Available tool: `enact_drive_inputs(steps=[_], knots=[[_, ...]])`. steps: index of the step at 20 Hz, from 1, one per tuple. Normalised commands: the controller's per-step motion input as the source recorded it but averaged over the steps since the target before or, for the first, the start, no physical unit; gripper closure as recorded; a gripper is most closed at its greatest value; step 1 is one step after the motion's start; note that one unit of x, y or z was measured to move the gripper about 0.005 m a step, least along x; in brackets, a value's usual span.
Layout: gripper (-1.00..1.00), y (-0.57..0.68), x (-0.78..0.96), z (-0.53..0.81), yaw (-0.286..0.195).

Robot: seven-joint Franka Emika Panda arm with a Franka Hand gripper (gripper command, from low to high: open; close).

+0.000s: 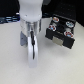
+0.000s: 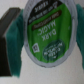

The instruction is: Open the kcup holder, insert the kcup into the holder, and close the kcup holder

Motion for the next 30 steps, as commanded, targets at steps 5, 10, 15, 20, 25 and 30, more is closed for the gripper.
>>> enact_drive_inputs(steps=[5, 10, 15, 20, 25, 30], knots=[[1.00, 0.34, 0.02, 0.85, -0.064], [1.00, 0.43, 0.02, 0.90, -0.020], [1.00, 0.54, 0.01, 0.74, 0.011], [1.00, 0.63, -0.02, 0.56, 0.035], [1.00, 0.64, -0.04, 0.50, 0.026], [1.00, 0.63, -0.02, 0.30, 0.044]])
